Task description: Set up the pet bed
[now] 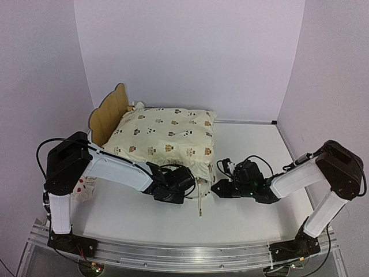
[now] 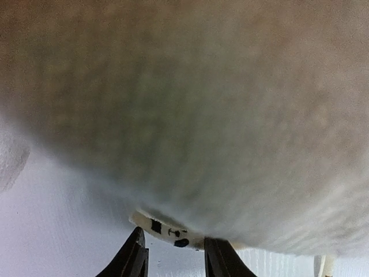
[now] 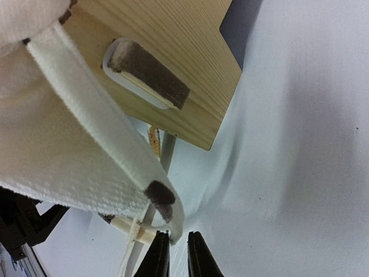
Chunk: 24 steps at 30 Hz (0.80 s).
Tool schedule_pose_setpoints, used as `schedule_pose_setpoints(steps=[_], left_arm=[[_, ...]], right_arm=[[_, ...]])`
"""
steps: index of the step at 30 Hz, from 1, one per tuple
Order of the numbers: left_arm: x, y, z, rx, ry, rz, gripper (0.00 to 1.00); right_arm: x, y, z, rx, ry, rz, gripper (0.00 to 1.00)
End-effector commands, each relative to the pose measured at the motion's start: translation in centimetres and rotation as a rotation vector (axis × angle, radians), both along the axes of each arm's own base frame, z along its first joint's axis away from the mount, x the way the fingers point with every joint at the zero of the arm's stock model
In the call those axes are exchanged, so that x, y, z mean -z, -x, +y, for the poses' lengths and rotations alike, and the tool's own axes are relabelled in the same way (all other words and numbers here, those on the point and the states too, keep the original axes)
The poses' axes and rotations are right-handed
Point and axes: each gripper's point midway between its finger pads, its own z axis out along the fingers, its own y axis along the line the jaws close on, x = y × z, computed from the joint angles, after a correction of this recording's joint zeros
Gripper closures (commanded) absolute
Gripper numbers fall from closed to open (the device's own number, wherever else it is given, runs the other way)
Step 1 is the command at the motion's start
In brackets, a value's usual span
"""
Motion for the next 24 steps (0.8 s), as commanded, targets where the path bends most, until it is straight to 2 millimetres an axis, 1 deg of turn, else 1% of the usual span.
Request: schedule_pose_setpoints(steps=[1,7,9,11,16,20,24], left_arm=[[0.8,0.0,0.2,-0.019,0.011,0.01,0.68],[1.0,0.0,0.0,-0.015,0.019,0.008,0.83],[0.6,0.0,-0.3,-0.007,0.028,-0.003,0.93],[-0.1,-0.1,-0.8,0.013,0.038,-0.021,0.99],[-3.0,-0.1,-2.9,0.087,0.07,-0.088,1.0],[-5.4,0.6,-5.2,0.176,0.118,-0.13,1.0],[-7.9,1.2,-6.9,0.233,0.16,-0.164,1.0]], right_arm=[[-0.7,-0.5,1.1,-0.011,-0.027,-0.003,0.86],[-0.6,-0.6,1.4,-0.014,-0.03,0.001,0.87],[-0.7,-0.7,1.5,-0.014,-0.032,-0.001,0.88],[-0.8,-0.8,1.6,-0.013,-0.034,-0.004,0.89],[-1.4,-1.1,1.8,-0.015,-0.044,-0.015,0.94],[-1.7,-0.9,1.7,-0.016,-0.051,-0.017,0.99],[-1.9,-0.6,1.3,-0.012,-0.051,-0.021,1.0]])
